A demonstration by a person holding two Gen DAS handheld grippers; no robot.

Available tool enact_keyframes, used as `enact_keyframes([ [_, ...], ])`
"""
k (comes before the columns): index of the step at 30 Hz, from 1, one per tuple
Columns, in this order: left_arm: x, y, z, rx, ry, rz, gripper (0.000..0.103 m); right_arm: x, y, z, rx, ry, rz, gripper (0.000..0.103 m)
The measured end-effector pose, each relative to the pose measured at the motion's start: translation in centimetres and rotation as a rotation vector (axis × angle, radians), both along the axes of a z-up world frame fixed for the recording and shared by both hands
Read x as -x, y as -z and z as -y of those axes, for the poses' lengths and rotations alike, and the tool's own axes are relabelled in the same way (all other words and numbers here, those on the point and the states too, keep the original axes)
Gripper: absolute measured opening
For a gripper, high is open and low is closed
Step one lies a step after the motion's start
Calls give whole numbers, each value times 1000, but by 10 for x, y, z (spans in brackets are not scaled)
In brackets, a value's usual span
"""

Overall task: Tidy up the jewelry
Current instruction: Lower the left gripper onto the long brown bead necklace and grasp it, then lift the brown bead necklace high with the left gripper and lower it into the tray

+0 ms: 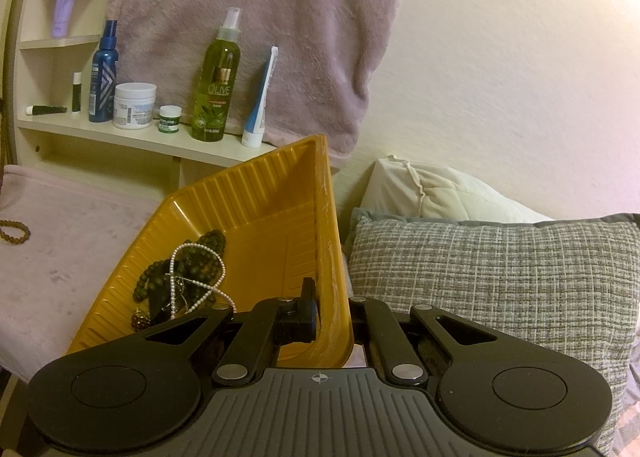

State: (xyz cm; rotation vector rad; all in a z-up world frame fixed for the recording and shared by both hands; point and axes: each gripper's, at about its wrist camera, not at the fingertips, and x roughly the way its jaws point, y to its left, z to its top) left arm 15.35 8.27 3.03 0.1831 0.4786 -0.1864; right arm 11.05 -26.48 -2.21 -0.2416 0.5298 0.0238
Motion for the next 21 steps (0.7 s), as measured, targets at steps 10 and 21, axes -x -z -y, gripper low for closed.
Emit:
enact_keyframes([
  [10,-2,-35,14,21,46,54,5,-1,0,-1,-5,0,3,5],
  [21,-8,-61,37,48,113,96,5,-1,1,0,-5,1,3,5],
])
